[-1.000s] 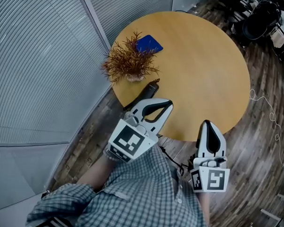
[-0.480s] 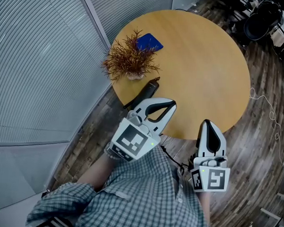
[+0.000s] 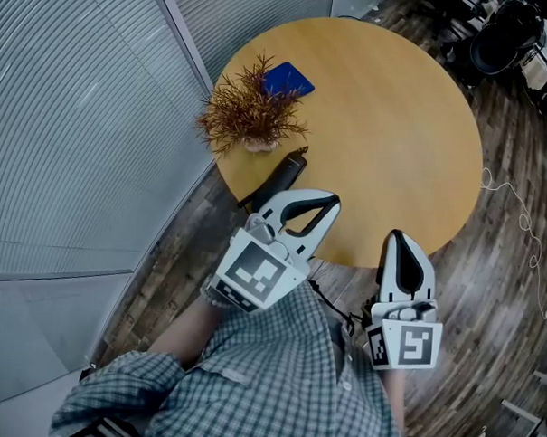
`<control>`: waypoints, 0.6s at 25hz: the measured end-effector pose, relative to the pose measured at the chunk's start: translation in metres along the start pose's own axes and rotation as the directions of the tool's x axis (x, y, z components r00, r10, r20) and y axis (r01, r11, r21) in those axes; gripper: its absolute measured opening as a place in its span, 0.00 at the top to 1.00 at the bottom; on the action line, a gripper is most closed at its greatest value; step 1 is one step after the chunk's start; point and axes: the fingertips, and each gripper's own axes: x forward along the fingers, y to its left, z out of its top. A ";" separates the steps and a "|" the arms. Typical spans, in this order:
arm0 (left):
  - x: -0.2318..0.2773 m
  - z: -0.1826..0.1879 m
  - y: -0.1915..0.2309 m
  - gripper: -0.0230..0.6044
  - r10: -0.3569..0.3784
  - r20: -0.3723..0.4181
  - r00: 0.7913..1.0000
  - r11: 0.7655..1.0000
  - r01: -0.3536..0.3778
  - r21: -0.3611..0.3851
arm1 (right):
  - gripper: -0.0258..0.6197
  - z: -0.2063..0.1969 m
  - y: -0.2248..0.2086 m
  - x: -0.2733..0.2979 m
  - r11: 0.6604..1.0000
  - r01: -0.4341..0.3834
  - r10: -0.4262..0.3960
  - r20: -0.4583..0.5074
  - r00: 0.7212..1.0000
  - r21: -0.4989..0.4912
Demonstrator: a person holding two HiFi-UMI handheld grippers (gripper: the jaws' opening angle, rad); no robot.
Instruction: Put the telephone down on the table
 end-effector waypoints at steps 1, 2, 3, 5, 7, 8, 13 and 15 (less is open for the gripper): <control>0.000 0.000 0.000 0.95 0.000 0.000 1.000 1.000 0.000 0.002 | 0.95 0.000 0.000 0.000 1.000 0.000 0.000 0.001 1.000 -0.001; 0.000 0.000 0.000 0.95 -0.001 0.001 1.000 1.000 0.001 0.003 | 0.95 0.000 0.001 0.001 1.000 0.000 0.000 0.001 1.000 -0.001; 0.000 -0.001 0.000 0.95 -0.001 0.000 1.000 1.000 0.001 0.004 | 0.95 -0.001 0.001 0.001 1.000 -0.001 0.001 0.001 1.000 -0.001; -0.001 -0.001 0.000 0.95 -0.001 -0.001 1.000 1.000 0.001 0.006 | 0.95 -0.001 0.002 0.001 1.000 -0.002 0.002 0.002 1.000 0.000; -0.001 -0.001 -0.001 0.95 0.000 -0.003 1.000 1.000 0.001 0.010 | 0.95 -0.001 0.002 0.001 1.000 -0.004 0.004 0.001 1.000 0.000; -0.001 -0.001 -0.002 0.95 -0.001 -0.004 1.000 1.000 0.001 0.012 | 0.95 -0.001 0.002 0.000 1.000 -0.004 0.004 0.001 1.000 0.000; -0.001 -0.001 -0.003 0.95 -0.002 -0.007 1.000 1.000 0.002 0.013 | 0.95 -0.001 0.003 0.000 1.000 -0.006 0.006 -0.003 1.000 0.002; -0.002 -0.001 -0.002 0.95 -0.001 -0.010 1.000 1.000 0.001 0.012 | 0.95 -0.002 0.004 0.001 1.000 -0.009 0.009 -0.005 1.000 0.001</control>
